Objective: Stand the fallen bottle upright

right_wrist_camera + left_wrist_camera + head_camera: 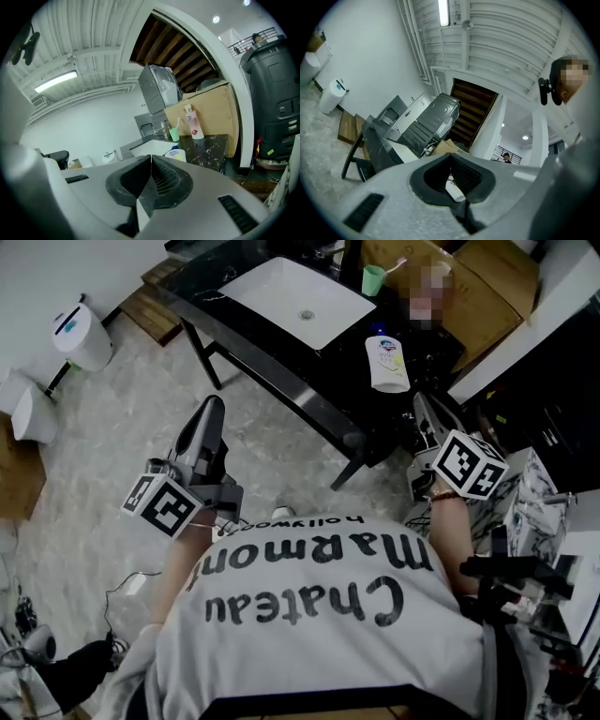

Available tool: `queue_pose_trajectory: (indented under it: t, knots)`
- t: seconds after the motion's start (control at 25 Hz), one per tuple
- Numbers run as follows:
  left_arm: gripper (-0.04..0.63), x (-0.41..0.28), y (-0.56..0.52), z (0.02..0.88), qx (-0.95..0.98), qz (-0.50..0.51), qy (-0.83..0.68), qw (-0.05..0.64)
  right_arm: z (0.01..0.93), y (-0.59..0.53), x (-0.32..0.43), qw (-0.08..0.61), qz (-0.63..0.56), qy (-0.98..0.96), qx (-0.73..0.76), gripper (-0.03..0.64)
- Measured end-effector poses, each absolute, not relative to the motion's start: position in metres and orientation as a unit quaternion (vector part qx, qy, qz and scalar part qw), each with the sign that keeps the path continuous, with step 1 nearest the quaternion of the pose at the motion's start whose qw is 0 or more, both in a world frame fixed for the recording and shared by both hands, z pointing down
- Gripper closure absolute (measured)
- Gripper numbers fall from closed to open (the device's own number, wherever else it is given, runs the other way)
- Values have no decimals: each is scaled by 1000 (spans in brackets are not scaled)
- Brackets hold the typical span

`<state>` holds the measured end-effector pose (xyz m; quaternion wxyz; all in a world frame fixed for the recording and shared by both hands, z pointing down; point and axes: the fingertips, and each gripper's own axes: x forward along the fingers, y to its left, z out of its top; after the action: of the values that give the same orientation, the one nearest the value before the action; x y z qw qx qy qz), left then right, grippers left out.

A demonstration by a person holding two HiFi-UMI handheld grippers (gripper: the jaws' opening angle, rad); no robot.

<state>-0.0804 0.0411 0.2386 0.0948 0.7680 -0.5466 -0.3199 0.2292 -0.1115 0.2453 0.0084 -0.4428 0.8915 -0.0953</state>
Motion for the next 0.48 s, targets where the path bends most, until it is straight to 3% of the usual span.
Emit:
queue_pose_trajectory:
  t: [0.28,0.48]
  knots:
    - [580,-149,-2,209,792,-312,-520,70,217,-156,191,20,-74,871,-486,604]
    - [580,-183,-22,219,786,-322,-520,89,208,-177,181,9,-55,860,-507,604]
